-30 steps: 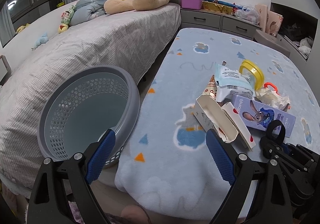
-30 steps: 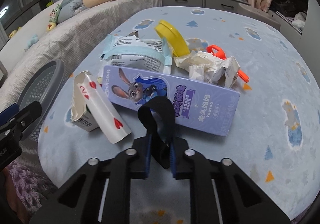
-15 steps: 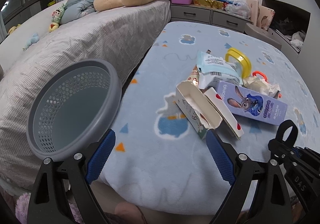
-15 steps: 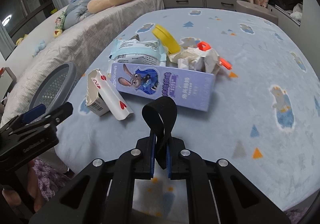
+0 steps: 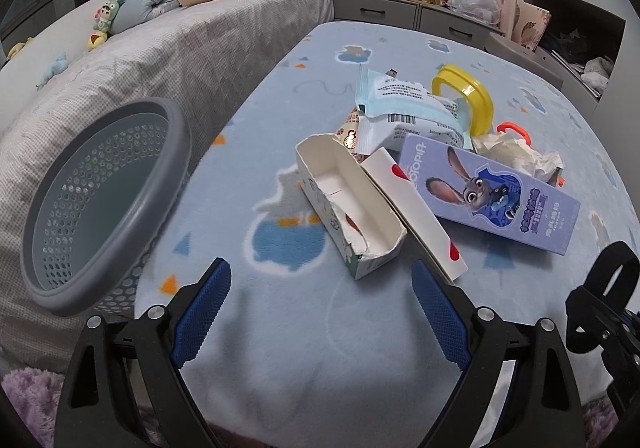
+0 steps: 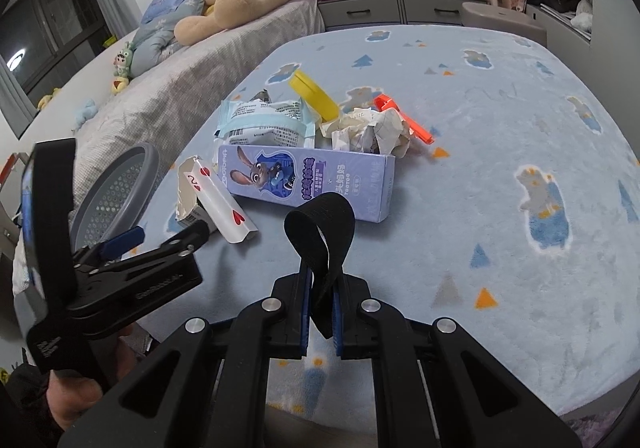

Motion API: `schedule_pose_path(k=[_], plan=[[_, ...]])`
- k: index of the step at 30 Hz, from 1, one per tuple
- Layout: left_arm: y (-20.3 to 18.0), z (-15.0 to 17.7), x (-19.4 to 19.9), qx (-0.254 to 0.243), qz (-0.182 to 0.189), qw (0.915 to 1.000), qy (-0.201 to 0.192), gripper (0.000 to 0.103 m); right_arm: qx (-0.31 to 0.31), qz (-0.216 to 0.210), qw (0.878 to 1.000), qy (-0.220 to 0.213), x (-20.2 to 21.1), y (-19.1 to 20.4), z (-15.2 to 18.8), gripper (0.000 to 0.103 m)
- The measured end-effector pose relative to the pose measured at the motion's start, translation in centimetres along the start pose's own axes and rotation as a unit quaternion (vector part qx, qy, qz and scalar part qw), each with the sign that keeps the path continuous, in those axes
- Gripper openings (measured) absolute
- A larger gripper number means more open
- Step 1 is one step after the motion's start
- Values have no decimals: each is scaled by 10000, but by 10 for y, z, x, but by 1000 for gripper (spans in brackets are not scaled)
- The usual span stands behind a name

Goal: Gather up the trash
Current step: 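Grasp the white open paper box with the left gripper and lift it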

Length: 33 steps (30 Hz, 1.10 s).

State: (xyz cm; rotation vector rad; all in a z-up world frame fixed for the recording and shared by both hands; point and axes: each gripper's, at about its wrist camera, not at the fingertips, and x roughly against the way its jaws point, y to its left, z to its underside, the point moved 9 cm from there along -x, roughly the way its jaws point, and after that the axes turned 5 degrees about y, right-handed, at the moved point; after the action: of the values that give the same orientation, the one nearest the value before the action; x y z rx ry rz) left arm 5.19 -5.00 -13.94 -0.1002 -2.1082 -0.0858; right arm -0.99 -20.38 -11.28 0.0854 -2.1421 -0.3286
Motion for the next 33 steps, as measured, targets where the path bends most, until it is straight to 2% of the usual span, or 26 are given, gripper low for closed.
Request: schedule_pose_path(k=[6, 13, 28, 30, 32, 33], plan=[[-3, -9, -9, 32, -188, 9998, -40, 88, -4, -64, 10000, -19, 1, 0, -1, 9], [26, -11, -9, 144, -477, 9988, 8, 88, -25, -90, 10000, -21, 1, -1, -1, 9], [35, -34, -29, 324, -200, 9991, 159, 87, -56, -247, 9997, -4, 0, 8, -2, 9], [33, -37, -32, 306, -164, 9992, 173, 79, -59, -247, 9997, 1, -1, 8, -2, 9], [30, -36, -38, 230, -109, 9993, 290, 50, -54, -253, 9997, 9, -1, 8, -2, 9], [29, -35, -39, 219, -79, 9991, 343, 45, -47, -253, 9997, 14, -2, 8, -2, 9]])
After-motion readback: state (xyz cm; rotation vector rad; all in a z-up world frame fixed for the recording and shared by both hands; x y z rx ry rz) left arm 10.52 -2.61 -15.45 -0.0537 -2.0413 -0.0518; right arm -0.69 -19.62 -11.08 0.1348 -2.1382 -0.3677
